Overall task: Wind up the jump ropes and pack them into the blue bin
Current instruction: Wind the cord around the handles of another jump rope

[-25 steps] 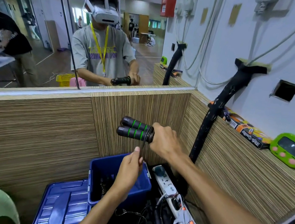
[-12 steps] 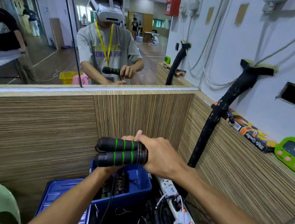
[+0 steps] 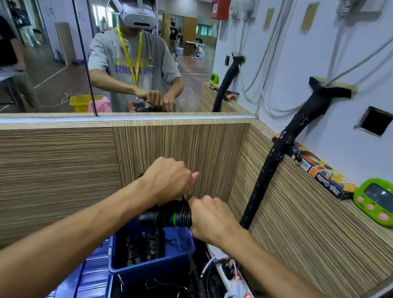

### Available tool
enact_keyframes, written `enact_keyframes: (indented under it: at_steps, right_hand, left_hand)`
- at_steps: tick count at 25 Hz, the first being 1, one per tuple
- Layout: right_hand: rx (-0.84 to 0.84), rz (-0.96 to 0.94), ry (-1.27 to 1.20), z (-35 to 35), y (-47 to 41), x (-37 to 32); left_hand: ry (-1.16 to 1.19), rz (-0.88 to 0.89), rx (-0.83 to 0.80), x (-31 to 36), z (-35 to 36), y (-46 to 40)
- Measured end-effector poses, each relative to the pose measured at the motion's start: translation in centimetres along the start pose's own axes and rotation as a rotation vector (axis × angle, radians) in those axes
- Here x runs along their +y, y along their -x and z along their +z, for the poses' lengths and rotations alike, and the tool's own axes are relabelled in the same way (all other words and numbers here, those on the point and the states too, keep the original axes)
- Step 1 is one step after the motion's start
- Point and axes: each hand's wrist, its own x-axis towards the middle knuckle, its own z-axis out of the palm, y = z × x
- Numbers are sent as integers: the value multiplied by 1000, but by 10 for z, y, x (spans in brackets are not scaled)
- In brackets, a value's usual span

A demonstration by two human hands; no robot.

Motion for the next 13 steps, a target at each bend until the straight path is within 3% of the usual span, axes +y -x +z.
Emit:
enact_keyframes:
  at_steps: [6, 8, 10, 13]
  right_hand:
    - [167, 171, -95, 10, -24, 15]
    - [193, 249, -81, 1, -34, 19]
    - [219, 317, -89, -8, -42, 27]
    - [206, 338, -124, -11, -41, 26]
  left_hand:
    - [126, -274, -39, 36, -8, 17]
    - [222, -367, 25, 47, -4, 22]
    - [484, -433, 81, 56, 6, 32]
    - [1083, -500, 208, 59, 24, 41]
